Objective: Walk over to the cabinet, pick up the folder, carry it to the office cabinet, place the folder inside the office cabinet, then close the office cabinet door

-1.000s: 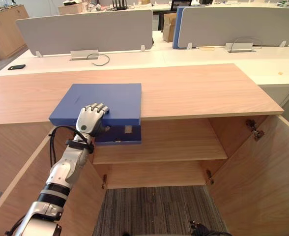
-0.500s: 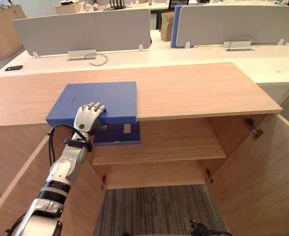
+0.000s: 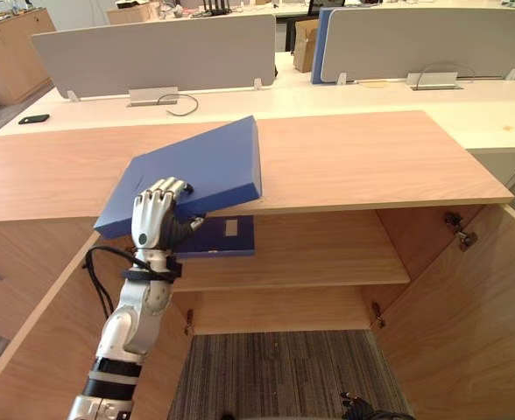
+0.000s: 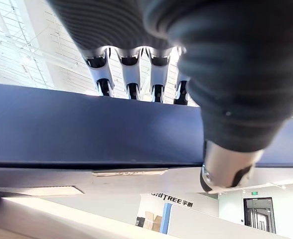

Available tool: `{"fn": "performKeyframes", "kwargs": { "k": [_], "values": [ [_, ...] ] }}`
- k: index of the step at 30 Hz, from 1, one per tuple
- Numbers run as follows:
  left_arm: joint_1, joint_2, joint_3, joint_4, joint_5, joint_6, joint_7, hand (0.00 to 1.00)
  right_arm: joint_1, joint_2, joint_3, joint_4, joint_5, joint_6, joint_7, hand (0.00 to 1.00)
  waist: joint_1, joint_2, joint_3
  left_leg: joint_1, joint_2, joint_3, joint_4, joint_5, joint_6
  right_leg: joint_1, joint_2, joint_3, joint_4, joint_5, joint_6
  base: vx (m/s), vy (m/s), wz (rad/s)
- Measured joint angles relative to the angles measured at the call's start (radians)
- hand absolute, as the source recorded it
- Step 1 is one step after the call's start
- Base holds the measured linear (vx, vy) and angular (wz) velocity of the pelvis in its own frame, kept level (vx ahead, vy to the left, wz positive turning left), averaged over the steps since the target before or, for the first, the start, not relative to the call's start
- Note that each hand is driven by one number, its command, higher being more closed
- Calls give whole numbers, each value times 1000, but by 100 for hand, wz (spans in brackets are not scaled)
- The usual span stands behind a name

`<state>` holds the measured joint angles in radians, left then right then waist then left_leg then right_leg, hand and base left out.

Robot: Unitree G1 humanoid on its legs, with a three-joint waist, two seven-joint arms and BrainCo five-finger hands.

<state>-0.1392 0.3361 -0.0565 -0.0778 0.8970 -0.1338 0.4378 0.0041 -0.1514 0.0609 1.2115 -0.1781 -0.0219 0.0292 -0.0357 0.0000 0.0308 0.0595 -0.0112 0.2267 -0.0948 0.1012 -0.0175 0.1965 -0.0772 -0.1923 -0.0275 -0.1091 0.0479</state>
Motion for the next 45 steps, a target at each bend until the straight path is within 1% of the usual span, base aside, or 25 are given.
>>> {"fn": "performKeyframes", "kwargs": {
  "k": [7,9,12,13,15,17,18,19,21,22,26,29,33,35,38,40,42,43,45],
  "values": [
    [39,4,-8,-33,-3,-39,3,100,-1,-1,8,1,1,0,-2,0,3,-1,0,0,0,-3,0,0,0,0,0,-3,1,-2,1,0,0,0],
    [40,6,-19,-35,-3,-41,3,100,-1,-2,11,2,1,0,-2,0,6,-1,0,-1,0,-4,0,0,0,0,0,-4,2,-3,1,0,0,0],
    [59,3,-40,-98,-28,-42,-5,100,-1,-2,13,4,1,0,-3,0,10,-3,2,-2,-1,-6,0,0,0,0,0,-6,2,-4,1,0,0,0],
    [77,-6,-54,-146,-54,-46,-13,100,-2,-2,17,10,1,0,-3,0,14,-4,2,-3,-1,-7,0,0,0,-1,0,-8,2,-4,1,0,0,0],
    [115,-54,-81,-252,-119,-60,-35,100,7,-5,16,24,1,-1,-4,0,20,-4,-2,-10,0,-7,0,3,0,-9,-1,-3,9,-4,0,0,0,0],
    [134,-102,-101,-317,-216,-87,-52,100,11,-5,6,33,4,-1,-4,0,27,-4,-3,-11,1,-9,0,10,-1,-13,0,-3,16,-5,-3,0,0,0],
    [135,-111,-104,-327,-243,-92,-57,100,10,-5,5,36,4,-2,-4,0,27,-3,-5,-15,2,-10,0,14,-2,-18,0,-3,20,-6,-3,-59,-7,3],
    [136,-129,-105,-348,-306,-94,-75,100,10,-6,2,41,5,-1,-4,0,27,0,-17,-30,5,-12,0,22,-2,-38,2,-3,31,-7,-6,-66,-11,3],
    [138,-153,-104,-378,-411,-94,-97,100,10,-7,0,41,21,-2,-3,0,28,1,-20,-42,12,-13,0,36,0,-53,7,-2,47,-6,-10,-67,-15,1],
    [140,-159,-103,-385,-434,-94,-102,100,11,-7,0,42,26,-2,-3,0,28,1,-20,-42,14,-13,0,38,0,-56,8,-2,50,-5,-11,-105,-14,-1],
    [156,-194,-98,-444,-593,-95,-122,100,16,-8,-4,44,44,-2,-1,0,28,3,-29,-44,21,-16,0,45,5,-72,13,-1,68,-5,-17,-113,8,1],
    [156,-200,-75,-468,-635,-100,-123,100,19,-8,-4,43,44,-2,2,0,29,2,-32,-46,19,-19,0,43,5,-73,12,-2,64,-1,-20,-90,37,2],
    [156,-207,-55,-472,-630,-98,-127,100,21,-8,-4,41,44,-2,6,0,29,1,-33,-66,15,-21,0,48,15,-74,11,-5,30,27,-12,-45,40,2],
    [158,-207,-40,-472,-617,-89,-134,100,24,-5,-24,40,44,-2,8,0,29,0,-33,-73,10,-22,0,50,17,-74,9,-7,16,37,-8,-4,13,2],
    [158,-216,-43,-472,-617,-89,-140,100,28,-3,-38,40,44,-2,9,0,29,0,-33,-75,4,-26,0,55,25,-71,4,-16,14,41,-5,15,12,6],
    [158,-215,-48,-472,-639,-90,-147,100,28,-3,-38,40,44,-2,9,0,30,0,-33,-76,3,-27,0,55,25,-70,4,-18,14,41,-5,0,0,0],
    [158,-215,-56,-472,-696,-90,-171,100,28,-3,-38,40,45,-1,9,0,31,0,-33,-76,4,-26,0,56,25,-70,5,-18,13,41,-5,0,0,0],
    [158,-215,-65,-472,-766,-91,-197,100,28,-4,-37,39,58,-2,9,0,32,1,-34,-76,5,-26,0,56,25,-70,5,-18,13,41,-5,0,0,0],
    [158,-216,-79,-471,-936,-94,-251,100,32,-7,-37,37,124,-2,9,0,32,2,-34,-76,7,-23,0,56,25,-70,7,-15,12,41,-5,0,0,0]
  ]
}}
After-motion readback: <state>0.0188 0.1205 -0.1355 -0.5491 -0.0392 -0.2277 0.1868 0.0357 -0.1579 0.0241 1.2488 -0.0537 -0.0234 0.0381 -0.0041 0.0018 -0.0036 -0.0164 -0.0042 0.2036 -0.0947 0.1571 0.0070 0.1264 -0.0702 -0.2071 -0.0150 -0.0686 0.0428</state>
